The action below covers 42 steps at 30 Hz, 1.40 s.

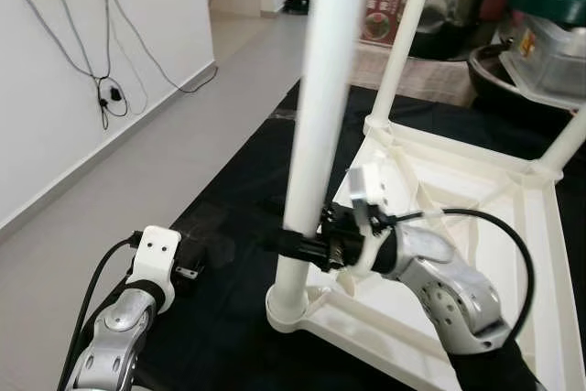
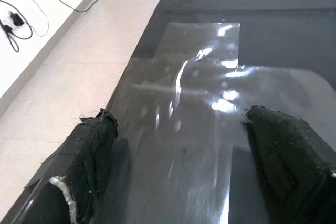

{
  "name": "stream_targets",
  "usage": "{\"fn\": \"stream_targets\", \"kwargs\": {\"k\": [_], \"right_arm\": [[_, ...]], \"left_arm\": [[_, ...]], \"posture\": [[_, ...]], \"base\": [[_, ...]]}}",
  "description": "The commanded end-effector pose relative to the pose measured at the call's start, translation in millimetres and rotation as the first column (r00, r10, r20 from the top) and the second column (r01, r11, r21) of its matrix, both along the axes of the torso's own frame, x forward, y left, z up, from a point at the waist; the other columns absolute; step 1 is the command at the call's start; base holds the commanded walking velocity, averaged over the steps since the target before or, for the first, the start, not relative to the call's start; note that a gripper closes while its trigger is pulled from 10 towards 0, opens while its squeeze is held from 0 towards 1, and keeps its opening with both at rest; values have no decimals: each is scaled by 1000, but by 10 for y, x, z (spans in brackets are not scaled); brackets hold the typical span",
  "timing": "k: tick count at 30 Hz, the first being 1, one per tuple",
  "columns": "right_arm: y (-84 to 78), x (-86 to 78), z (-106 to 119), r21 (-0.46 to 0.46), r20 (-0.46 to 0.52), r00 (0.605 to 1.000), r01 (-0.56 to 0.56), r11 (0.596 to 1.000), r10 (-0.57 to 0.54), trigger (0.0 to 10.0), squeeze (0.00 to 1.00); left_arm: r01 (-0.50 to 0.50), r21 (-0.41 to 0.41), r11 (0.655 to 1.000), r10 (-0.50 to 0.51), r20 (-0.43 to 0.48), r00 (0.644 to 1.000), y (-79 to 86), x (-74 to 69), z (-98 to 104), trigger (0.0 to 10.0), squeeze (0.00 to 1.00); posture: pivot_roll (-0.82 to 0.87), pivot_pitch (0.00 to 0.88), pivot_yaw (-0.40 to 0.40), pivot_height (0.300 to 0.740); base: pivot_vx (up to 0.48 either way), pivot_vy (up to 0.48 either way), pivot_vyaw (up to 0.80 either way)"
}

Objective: Building children table

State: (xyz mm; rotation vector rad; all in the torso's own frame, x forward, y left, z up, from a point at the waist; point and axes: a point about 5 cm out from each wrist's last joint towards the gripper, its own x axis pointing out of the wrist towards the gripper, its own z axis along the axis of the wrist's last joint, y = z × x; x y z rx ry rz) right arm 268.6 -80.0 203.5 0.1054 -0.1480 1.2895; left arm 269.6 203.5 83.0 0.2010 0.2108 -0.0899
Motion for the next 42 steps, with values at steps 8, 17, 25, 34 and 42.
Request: {"fn": "stream_targets", "kwargs": {"k": [8, 17, 25, 34, 42], "right_arm": [[-863, 581, -829, -427, -206, 125, 881, 204, -971, 0, 0], [-819, 478, -692, -376, -172, 124, 909, 182, -977, 10000, 0], [-163, 549, -96, -15, -290, 770, 589, 808, -568, 10000, 0], [334, 90, 272, 146, -47, 997, -48, 988, 56, 8431, 0], [337, -49, 139, 103, -48, 992, -108, 989, 114, 980, 0]], "left_arm": [[26, 14, 1000, -26, -8, 1000, -64, 95, -6, 10000, 0], [33, 6, 999, -33, -4, 999, -103, 90, 1, 10000, 0], [20, 5, 1000, -20, -3, 1000, -67, 98, -15, 10000, 0], [11, 12, 1000, -11, 8, 1000, -30, 102, 20, 10000, 0], [1, 19, 1000, -1, -2, 1000, 16, 65, -12, 10000, 0]], "posture": [[80, 0, -50, 740], [78, 0, -55, 740], [85, 0, -65, 740], [122, 0, -78, 740], [112, 0, -78, 740]], "base": [[0, 0, 0], [0, 0, 0], [0, 0, 0], [0, 0, 0], [0, 0, 0]]}}
